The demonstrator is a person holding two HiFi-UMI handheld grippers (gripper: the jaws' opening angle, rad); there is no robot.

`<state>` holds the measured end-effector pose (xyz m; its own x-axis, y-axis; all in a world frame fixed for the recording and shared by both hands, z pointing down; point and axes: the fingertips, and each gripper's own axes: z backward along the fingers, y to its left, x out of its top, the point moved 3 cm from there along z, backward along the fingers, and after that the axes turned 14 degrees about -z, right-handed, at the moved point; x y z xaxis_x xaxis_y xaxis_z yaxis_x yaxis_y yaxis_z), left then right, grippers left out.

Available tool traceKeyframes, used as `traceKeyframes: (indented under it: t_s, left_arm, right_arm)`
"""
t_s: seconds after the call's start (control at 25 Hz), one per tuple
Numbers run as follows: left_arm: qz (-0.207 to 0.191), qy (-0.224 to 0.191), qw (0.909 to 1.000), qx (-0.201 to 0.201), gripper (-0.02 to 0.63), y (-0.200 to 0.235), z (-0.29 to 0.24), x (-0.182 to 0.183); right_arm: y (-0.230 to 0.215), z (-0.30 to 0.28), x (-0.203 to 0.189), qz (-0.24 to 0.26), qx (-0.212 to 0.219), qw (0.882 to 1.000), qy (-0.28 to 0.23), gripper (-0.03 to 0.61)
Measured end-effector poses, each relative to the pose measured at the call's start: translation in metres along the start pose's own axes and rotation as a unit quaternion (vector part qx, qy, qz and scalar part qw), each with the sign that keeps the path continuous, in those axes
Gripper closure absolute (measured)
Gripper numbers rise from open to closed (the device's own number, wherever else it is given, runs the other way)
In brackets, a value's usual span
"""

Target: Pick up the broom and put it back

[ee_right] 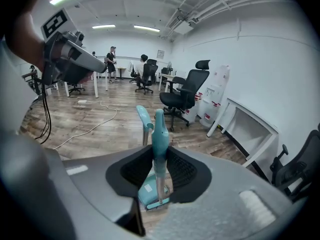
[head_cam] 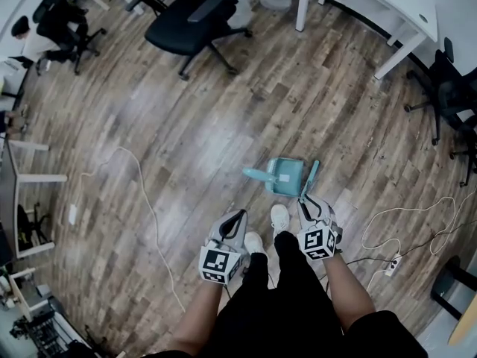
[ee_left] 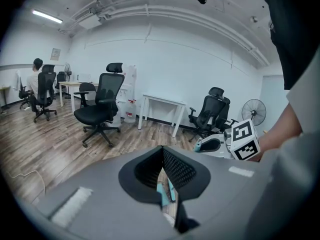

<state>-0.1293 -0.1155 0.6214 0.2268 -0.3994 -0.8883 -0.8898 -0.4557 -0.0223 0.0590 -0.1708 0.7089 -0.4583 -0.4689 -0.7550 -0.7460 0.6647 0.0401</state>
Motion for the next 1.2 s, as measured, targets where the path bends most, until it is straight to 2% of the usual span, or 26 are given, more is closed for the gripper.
traceKeyframes:
  t_s: [0.56, 0.84, 1.2]
  left_arm:
    - [0.033, 0.017, 0.9984, 0.043, 0.595, 0.017, 0.022, -0.025]
    - [0.045, 0.018, 0.9971, 0.059, 0.595, 0.022, 0.027, -0.026]
    - [0.051, 0.015, 0.9968, 0.06, 0.595, 0.019, 0.034, -0.03]
  right_arm:
    - [0.017, -0.045, 0.028, 0.016, 0.052, 0.999, 0.0, 0.486]
    - [0.024, -0.057, 0.035, 0.029, 0.07, 0.997, 0.002, 0.486]
    - [0.03, -0.069, 0.041, 0.025, 0.081, 0.996, -0.006, 0.486]
